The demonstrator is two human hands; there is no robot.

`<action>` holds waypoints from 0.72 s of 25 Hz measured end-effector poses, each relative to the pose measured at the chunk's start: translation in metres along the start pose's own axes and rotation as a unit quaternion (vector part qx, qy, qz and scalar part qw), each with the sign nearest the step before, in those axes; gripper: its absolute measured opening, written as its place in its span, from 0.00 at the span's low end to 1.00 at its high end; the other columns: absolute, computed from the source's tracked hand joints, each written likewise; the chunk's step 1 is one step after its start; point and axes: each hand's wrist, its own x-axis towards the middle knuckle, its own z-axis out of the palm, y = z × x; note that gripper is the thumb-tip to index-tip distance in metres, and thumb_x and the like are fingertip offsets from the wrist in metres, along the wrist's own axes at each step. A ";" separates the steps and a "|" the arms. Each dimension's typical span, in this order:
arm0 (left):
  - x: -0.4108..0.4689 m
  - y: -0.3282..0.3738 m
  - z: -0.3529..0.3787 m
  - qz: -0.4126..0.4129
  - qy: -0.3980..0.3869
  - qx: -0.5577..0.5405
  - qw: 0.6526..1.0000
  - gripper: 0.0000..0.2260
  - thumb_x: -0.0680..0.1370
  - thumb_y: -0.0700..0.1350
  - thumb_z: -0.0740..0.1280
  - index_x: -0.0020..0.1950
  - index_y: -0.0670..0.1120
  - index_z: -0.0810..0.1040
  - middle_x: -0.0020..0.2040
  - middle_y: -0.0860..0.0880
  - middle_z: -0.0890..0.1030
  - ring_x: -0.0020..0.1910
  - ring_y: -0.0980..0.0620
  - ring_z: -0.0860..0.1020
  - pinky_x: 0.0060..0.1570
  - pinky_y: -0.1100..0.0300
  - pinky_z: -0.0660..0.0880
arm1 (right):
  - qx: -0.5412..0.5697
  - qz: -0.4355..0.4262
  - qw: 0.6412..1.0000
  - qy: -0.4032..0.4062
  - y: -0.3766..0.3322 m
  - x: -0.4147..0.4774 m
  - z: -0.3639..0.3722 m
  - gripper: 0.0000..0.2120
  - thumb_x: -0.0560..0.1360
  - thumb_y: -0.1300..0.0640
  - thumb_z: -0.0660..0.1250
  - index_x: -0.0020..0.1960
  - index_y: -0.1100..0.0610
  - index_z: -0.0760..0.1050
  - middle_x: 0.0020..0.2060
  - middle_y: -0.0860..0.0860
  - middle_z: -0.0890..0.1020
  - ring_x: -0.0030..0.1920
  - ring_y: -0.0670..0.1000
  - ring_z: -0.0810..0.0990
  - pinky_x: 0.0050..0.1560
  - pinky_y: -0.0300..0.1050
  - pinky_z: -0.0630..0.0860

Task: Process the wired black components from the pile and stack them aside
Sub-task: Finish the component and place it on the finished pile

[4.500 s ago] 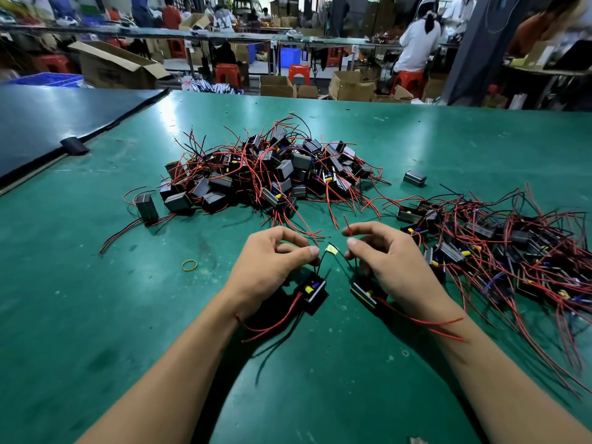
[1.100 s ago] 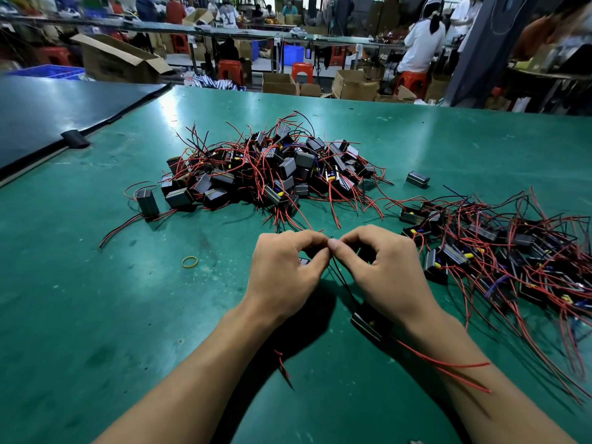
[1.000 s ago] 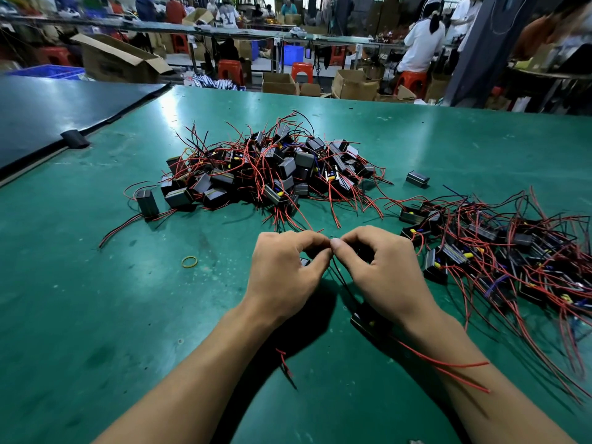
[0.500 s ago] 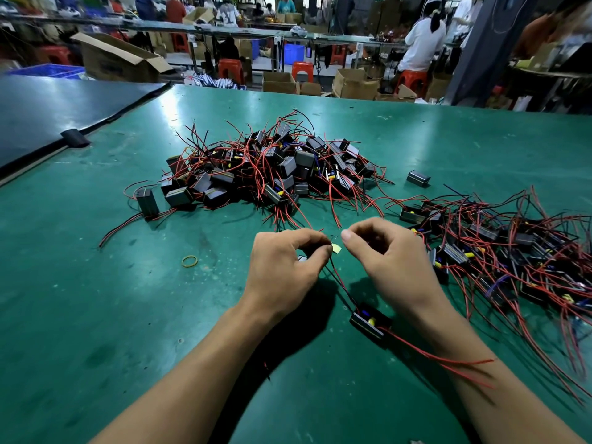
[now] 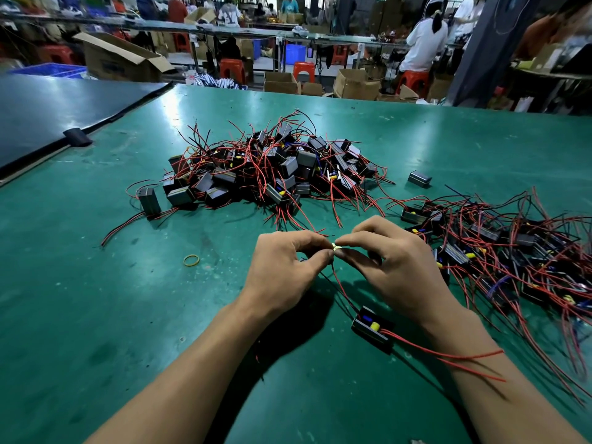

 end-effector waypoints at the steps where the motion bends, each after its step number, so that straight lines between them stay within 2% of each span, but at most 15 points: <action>1: 0.000 0.000 0.000 -0.001 -0.003 -0.003 1.000 0.03 0.73 0.41 0.75 0.46 0.47 0.87 0.39 0.54 0.85 0.40 0.58 0.82 0.47 0.58 0.79 | 0.000 0.001 1.000 -0.001 0.000 0.000 0.000 0.07 0.76 0.52 0.74 0.51 0.53 0.86 0.43 0.48 0.81 0.33 0.48 0.74 0.31 0.49 0.75; 6: 0.000 -0.001 0.002 0.009 0.006 -0.008 1.000 0.03 0.72 0.40 0.75 0.45 0.45 0.87 0.39 0.53 0.85 0.39 0.58 0.82 0.46 0.57 0.79 | 0.058 0.066 0.996 -0.021 -0.007 0.001 0.001 0.04 0.77 0.53 0.73 0.47 0.54 0.84 0.41 0.44 0.79 0.37 0.47 0.77 0.38 0.46 0.74; 8: -0.001 -0.001 0.003 0.030 0.017 0.004 0.999 0.03 0.72 0.40 0.75 0.44 0.46 0.87 0.38 0.53 0.85 0.38 0.58 0.82 0.46 0.55 0.79 | 0.116 0.142 0.983 -0.026 -0.012 0.002 0.005 0.05 0.76 0.56 0.73 0.42 0.53 0.82 0.35 0.42 0.79 0.35 0.42 0.76 0.38 0.38 0.71; 10: -0.003 -0.002 0.005 0.051 0.019 0.042 0.998 0.03 0.72 0.45 0.74 0.44 0.49 0.86 0.38 0.55 0.85 0.39 0.58 0.82 0.52 0.52 0.74 | 0.178 0.248 0.951 -0.053 -0.013 0.005 0.007 0.09 0.75 0.56 0.73 0.36 0.53 0.81 0.28 0.41 0.78 0.29 0.39 0.72 0.33 0.31 0.66; 12: -0.004 -0.002 0.007 0.060 0.014 0.092 0.994 0.04 0.72 0.49 0.71 0.44 0.53 0.85 0.38 0.56 0.85 0.40 0.57 0.80 0.55 0.53 0.66 | 0.209 0.326 0.917 -0.095 -0.009 0.008 0.005 0.11 0.75 0.54 0.73 0.34 0.55 0.81 0.25 0.42 0.76 0.26 0.39 0.69 0.30 0.30 0.64; 13: -0.005 -0.002 0.008 0.065 0.009 0.110 0.992 0.04 0.72 0.49 0.71 0.45 0.53 0.85 0.39 0.57 0.84 0.40 0.56 0.80 0.55 0.54 0.64 | 0.228 0.356 0.899 -0.116 -0.008 0.009 0.003 0.11 0.74 0.53 0.73 0.34 0.56 0.82 0.26 0.43 0.77 0.27 0.39 0.70 0.31 0.31 0.64; 15: -0.005 -0.002 0.009 0.077 0.007 0.125 0.989 0.05 0.72 0.50 0.71 0.45 0.53 0.86 0.39 0.57 0.84 0.40 0.57 0.79 0.54 0.54 0.63 | 0.293 0.412 0.850 -0.146 -0.005 0.010 0.001 0.10 0.74 0.55 0.72 0.36 0.57 0.83 0.30 0.47 0.79 0.31 0.43 0.73 0.35 0.37 0.67; 16: -0.005 -0.001 0.009 0.078 0.009 0.124 0.989 0.05 0.72 0.50 0.71 0.45 0.53 0.86 0.39 0.58 0.84 0.40 0.57 0.79 0.54 0.54 0.64 | 0.326 0.428 0.829 -0.152 -0.005 0.010 0.000 0.10 0.74 0.55 0.72 0.36 0.57 0.84 0.30 0.48 0.79 0.30 0.43 0.73 0.34 0.36 0.68; 18: -0.004 -0.001 0.008 0.072 0.017 0.107 0.991 0.04 0.71 0.48 0.72 0.44 0.52 0.86 0.37 0.57 0.84 0.38 0.58 0.79 0.53 0.53 0.68 | 0.358 0.416 0.822 -0.151 -0.005 0.008 -0.001 0.09 0.75 0.54 0.72 0.38 0.56 0.84 0.30 0.47 0.80 0.28 0.43 0.74 0.30 0.33 0.69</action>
